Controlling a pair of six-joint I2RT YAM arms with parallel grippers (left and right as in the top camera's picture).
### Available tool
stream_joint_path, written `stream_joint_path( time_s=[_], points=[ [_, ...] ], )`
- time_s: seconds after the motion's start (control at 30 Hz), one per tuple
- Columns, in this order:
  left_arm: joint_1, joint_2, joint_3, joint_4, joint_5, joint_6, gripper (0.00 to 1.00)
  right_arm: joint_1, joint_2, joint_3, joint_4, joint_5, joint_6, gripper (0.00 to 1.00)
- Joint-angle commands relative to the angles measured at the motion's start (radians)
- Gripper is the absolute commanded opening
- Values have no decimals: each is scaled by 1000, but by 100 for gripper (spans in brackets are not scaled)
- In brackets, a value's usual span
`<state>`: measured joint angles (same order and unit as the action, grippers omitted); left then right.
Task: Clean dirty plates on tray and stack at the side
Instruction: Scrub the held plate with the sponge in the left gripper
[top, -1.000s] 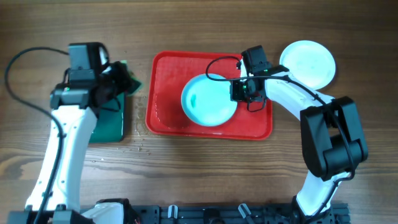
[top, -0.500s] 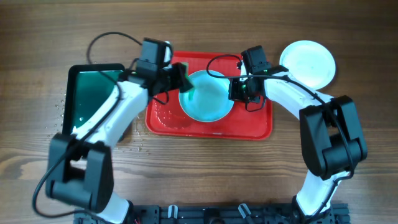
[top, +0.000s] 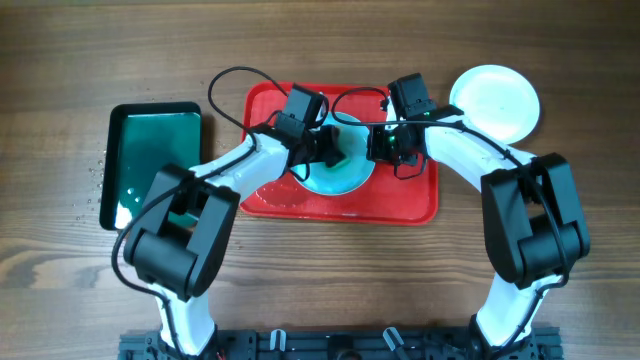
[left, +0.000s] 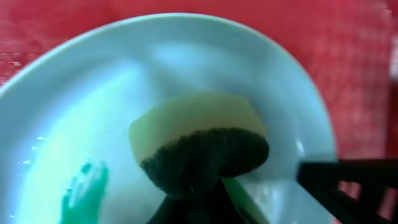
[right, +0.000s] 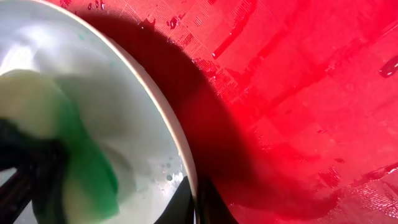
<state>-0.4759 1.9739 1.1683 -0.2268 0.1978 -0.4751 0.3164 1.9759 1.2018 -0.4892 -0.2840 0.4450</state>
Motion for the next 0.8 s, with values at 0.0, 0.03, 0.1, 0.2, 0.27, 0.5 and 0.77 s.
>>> stream_joint_path(
  time_s=[0.0,0.03,0.1,0.2,0.27,0.5,0.77],
  points=[
    [17,26,-3,-28,-225,-3,8,8,58,-27,-24,21,0,5],
    [25,24,-3,-48,-285,-3,6,8,58,-27,-27,21,0,5],
    [40,16,-3,-89,-354,0,4,8,58,-27,-29,21,-1,5],
    [63,-13,-2,-142,-431,0,4,8,58,-27,-27,21,-1,5],
    [75,-51,-1,-164,-454,46,4,8,58,-27,-27,22,-1,5],
    [74,-168,-1,-143,-180,68,4,8,58,-27,-27,24,-1,5],
    [52,-56,-4,-122,75,68,4,8,58,-27,-22,24,-1,5]
  ],
)
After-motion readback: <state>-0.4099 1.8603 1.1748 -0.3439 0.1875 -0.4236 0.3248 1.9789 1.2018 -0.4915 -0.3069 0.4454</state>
